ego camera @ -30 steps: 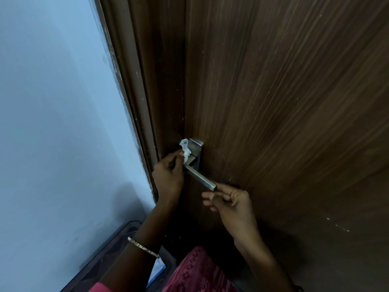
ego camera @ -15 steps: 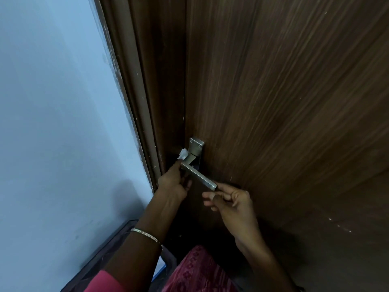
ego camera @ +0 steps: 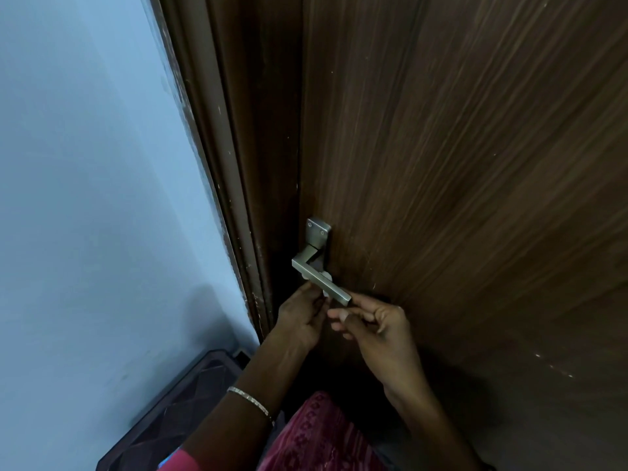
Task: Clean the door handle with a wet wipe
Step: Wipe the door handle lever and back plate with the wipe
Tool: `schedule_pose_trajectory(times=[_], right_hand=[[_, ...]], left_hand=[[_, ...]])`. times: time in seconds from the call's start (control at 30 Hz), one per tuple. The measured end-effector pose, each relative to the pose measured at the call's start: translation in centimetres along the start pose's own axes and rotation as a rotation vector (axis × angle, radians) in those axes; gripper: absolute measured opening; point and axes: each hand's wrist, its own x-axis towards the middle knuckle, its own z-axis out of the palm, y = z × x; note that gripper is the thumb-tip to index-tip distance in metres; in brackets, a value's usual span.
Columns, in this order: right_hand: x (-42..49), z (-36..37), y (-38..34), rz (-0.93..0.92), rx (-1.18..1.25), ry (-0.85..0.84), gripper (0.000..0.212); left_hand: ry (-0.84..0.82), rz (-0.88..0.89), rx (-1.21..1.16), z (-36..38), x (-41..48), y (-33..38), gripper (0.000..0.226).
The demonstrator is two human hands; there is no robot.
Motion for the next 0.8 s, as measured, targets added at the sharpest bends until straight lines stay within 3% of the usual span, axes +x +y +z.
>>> schedule_pose_trajectory(times=[0.13, 0.27, 0.5, 0.8], right_hand=[[-0.1, -0.1, -0.3, -0.012, -0.003, -0.003, 0.037], [-0.3, -0.2, -0.6, -0.011, 0.010, -0.010, 0.054], [-0.1, -0.3, -0.2, -0.007, -0.014, -0.022, 0.039], [-0.2, -0.3, -0.5, -0.014, -0.003, -0.010, 0.045]], left_hand=[[-0.006, 0.018, -0.023, -0.2, -0.2, 0.1, 0.018], [0.051, 0.056, -0.089, -0.3, 0.1, 2.5, 0.017], [0.024, 0.021, -0.047, 0.0, -0.3, 2.0, 0.022], [0.044, 0.029, -0.119, 0.1, -1.4, 3.4, 0.020]])
